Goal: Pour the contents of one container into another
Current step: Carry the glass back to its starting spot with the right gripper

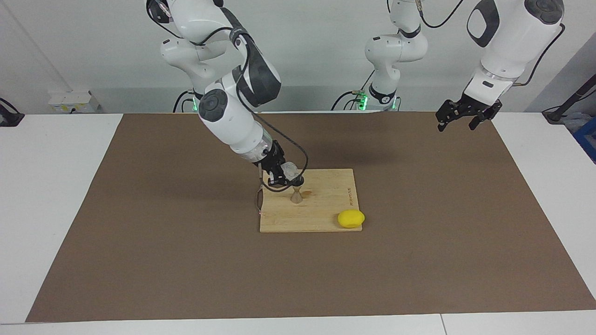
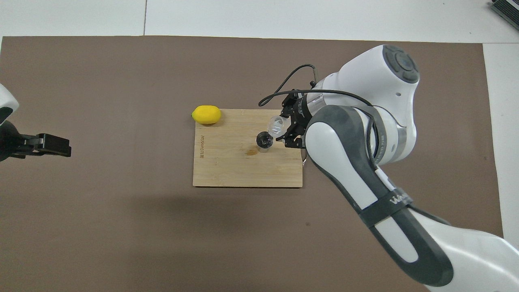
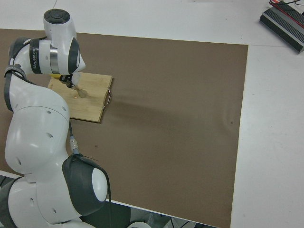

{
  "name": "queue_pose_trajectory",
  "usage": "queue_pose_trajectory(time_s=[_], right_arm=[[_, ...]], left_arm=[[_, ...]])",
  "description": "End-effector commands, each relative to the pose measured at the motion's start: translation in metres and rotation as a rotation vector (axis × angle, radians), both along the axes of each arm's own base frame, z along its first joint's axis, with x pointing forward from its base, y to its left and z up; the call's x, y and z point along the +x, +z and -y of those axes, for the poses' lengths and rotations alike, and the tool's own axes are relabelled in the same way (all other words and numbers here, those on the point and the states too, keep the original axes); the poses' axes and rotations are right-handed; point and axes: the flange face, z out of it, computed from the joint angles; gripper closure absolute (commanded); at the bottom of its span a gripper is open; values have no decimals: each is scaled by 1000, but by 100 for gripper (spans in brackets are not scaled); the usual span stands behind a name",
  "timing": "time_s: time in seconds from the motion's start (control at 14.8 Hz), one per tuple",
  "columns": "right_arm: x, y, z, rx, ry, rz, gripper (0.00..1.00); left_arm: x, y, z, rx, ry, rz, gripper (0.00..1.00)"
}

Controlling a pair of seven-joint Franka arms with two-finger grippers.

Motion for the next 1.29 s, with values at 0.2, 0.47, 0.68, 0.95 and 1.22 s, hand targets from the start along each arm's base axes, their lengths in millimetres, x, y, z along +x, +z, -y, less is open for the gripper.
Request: queue_pose_trajectory(time_s=[0.2,0.47,0.68,0.95,1.22], right_arm=[[16,-7,89,225,-3,55,100],[8,-29,159,390,-67,93,100],[-9,-60,209,468,-64,162,100],[-14,-107,233,528,-19,190,100],[-17,-163,257,605,49,232,100]], left_arm=[[-5,4,15,14,-3,20,0],[-6,1,30,15,-29,15,0],[-2,3,29,12,-31,49,0],[6,-3,28,11,-27,64,0],[4,-6,23,13,-19,40,0]])
